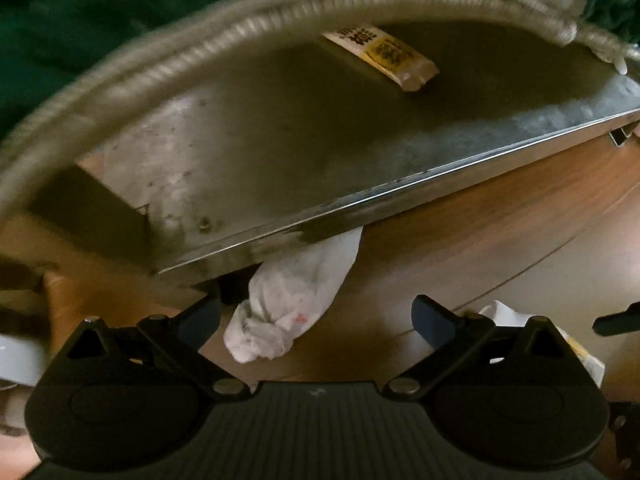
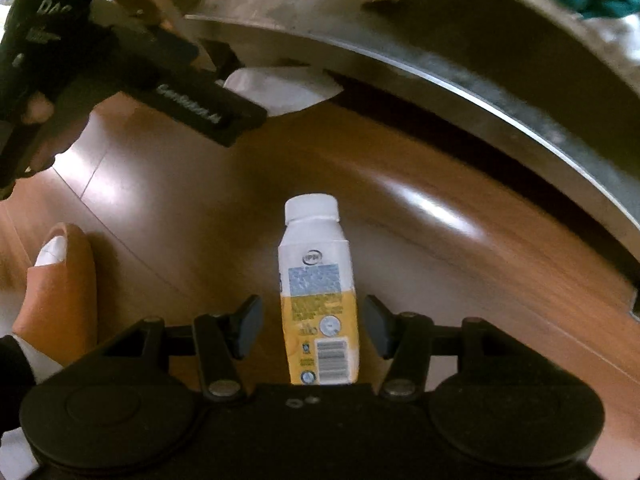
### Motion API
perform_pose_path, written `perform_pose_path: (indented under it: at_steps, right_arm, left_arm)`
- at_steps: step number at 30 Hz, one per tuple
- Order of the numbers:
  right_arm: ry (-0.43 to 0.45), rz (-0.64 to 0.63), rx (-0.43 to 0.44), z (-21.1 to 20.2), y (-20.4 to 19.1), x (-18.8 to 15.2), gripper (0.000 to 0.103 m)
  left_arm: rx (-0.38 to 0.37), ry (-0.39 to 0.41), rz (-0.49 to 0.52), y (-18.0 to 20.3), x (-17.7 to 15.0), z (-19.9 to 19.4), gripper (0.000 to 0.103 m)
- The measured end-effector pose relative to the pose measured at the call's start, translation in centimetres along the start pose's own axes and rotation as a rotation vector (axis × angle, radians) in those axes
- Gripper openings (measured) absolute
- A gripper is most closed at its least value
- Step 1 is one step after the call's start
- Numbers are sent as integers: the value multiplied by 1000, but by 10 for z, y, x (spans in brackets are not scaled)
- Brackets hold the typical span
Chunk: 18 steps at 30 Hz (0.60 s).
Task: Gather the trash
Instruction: 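Grasp the white tissue with left tool while right tool grasps yellow milk carton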
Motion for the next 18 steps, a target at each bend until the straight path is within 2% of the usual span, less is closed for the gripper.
perform_pose_path:
  at_steps: [3, 6, 9, 11, 15, 16, 18]
  right_arm:
    - [-3, -10, 4, 10, 1, 1, 54]
    - [-3, -8, 1, 16, 2, 1, 55]
    - [2, -1, 7, 20, 6, 3, 54]
    - [2, -3, 4, 22, 7, 4, 54]
    - [2, -10, -22, 27, 11, 4, 52]
    - [-9, -15, -34, 29, 11, 4, 51]
    - [-16, -25, -31, 32, 8, 3, 51]
  left_arm:
    - [10, 5, 11, 2, 0, 9, 101]
    - [8, -10, 15, 6, -1, 17, 93]
    - [8, -26, 32, 10, -2, 24, 80]
    - [11, -38, 39, 12, -2, 27, 64]
    - [14, -65, 31, 16, -4, 36, 41]
    - [16, -69, 31, 16, -5, 36, 32]
    - [8, -71, 24, 17, -6, 35, 28]
Point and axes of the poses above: each gripper's, at about its wrist camera, not at the fingertips, and z roughly the way its jaws point, y to its right, x to its top, the point moved 8 cm from there along z, roughly the way its jaws point, and after that the axes turned 13 degrees about x, right-handed, at the moved point
